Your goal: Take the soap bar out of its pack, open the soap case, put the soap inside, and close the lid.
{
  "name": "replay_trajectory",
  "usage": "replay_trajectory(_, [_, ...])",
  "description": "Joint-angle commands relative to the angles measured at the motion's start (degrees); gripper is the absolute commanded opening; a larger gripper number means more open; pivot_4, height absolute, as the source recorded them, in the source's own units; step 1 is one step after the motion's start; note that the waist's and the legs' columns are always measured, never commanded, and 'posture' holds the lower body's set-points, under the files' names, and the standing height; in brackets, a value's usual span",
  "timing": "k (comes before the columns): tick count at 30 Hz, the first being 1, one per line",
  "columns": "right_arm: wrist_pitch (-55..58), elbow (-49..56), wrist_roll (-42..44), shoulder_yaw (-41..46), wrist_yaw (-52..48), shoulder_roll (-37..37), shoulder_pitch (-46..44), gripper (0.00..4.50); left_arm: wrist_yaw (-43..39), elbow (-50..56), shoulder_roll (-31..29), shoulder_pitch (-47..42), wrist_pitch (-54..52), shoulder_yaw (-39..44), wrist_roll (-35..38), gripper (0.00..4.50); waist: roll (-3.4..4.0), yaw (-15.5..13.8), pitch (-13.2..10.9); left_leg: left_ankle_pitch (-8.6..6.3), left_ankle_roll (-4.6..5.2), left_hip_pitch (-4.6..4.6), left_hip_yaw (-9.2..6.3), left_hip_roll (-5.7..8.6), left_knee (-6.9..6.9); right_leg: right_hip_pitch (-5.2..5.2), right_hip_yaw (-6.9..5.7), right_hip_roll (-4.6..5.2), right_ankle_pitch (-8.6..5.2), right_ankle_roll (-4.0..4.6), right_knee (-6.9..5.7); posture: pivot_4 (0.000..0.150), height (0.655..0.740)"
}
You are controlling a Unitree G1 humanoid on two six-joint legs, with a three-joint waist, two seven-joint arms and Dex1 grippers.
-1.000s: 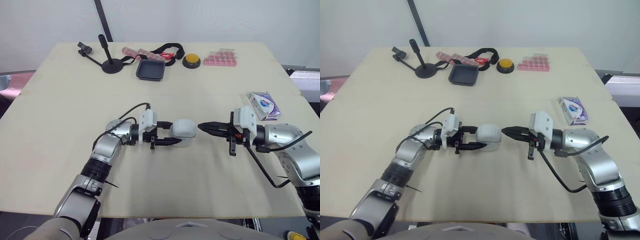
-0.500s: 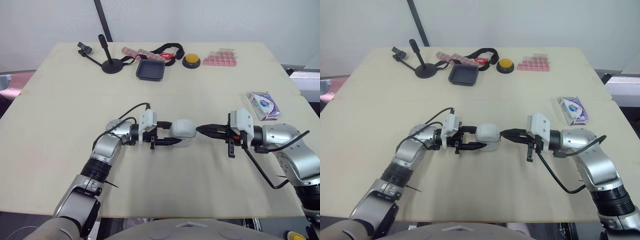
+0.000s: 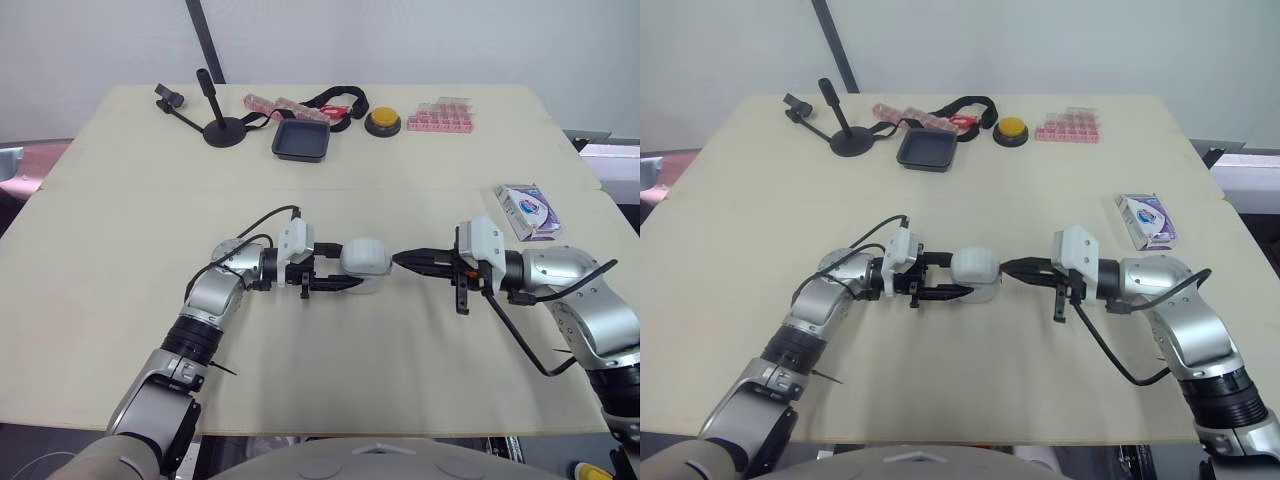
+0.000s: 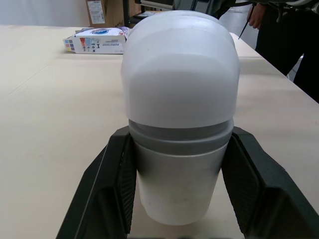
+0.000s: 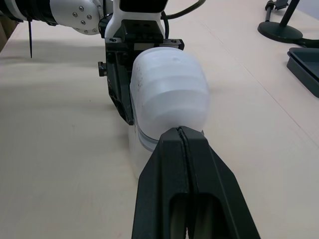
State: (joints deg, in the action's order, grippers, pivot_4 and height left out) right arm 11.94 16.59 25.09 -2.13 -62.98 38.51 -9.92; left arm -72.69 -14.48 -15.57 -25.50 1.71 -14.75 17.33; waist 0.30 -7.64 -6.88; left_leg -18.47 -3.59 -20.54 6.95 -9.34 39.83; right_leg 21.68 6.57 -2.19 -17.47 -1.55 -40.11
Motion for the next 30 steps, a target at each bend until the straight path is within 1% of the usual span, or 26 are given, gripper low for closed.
replay_trajectory(1, [-1.69,-0.57,0.54,3.04,-0.03,0.91,-0.32,0.01,0.09,0.62,-0.83,0.31,-0.21,-0.57,-1.02,1.93,0.0,-0.01,0.0,0.0,0.0,0.0,0.0,0.0,0.0,0.0,0.0,0.0,0.0,0.0,0.0,0.15,0.74])
replay_trajectory(5, [-2.64,-1.76,1.04,4.97,-0.04,1.21,-1.18,0.01,0.0,0.72,-0.83,0.37,-0.19,-0.65,-1.0,1.93,0.0,0.01,0.0,0.0,0.0,0.0,0.0,0.0,0.0,0.0,0.01,0.01,0.0,0.0,0.01,0.15,0.74])
replay_trajectory(10, [0.04,-0.3,2.75,5.29,1.38,0.47,-5.51,0.01,-0.19,0.54,-0.71,0.33,-0.04,-0.71,-0.97,1.93,0.0,0.11,0.0,0.0,0.0,0.0,0.02,0.01,0.0,0.0,0.02,0.01,0.0,0.0,0.0,0.15,0.74])
replay_trajectory(13, [3.96,3.23,4.4,3.81,3.21,-0.31,-7.88,0.01,-0.27,0.59,-0.69,0.32,0.01,-0.77,-0.96,1.93,0.0,0.03,0.0,0.0,0.0,0.1,0.01,0.0,-0.02,0.0,-0.01,0.0,0.0,0.0,-0.03,0.15,0.74])
replay_trajectory(15, [6.26,5.62,4.02,2.07,4.55,-0.48,-8.9,0.01,-0.2,0.63,-0.62,0.29,-0.01,-0.77,-0.98,1.93,0.0,0.04,0.0,0.0,0.0,0.44,0.01,0.0,-0.06,0.0,-0.02,0.0,0.0,0.0,-0.05,0.15,0.74])
replay_trajectory(19, [9.77,8.8,2.86,-1.11,6.34,-0.48,-10.08,0.01,0.0,0.83,-0.45,0.44,-0.07,-0.86,-1.02,1.93,0.0,-0.05,0.0,0.0,0.0,0.44,0.04,0.02,-0.08,0.0,0.01,0.0,0.0,0.0,-0.03,0.15,0.74])
replay_trajectory(25, [12.29,10.51,1.69,-3.76,7.18,0.05,-10.59,0.01,0.23,1.26,-0.36,0.86,-0.18,-1.03,-1.01,1.93,0.0,-0.07,0.0,0.0,0.0,0.45,0.04,0.02,-0.1,-0.01,0.01,0.01,0.0,0.0,0.0,0.15,0.74])
replay_trajectory(30, [13.38,10.34,1.2,-4.24,7.64,-0.09,-10.73,0.01,0.59,1.32,-0.17,0.76,-0.16,-0.93,-1.01,1.93,0.0,-0.07,0.0,0.0,-0.01,0.45,0.05,0.01,-0.11,-0.01,0.01,0.02,0.0,0.0,0.0,0.15,0.74])
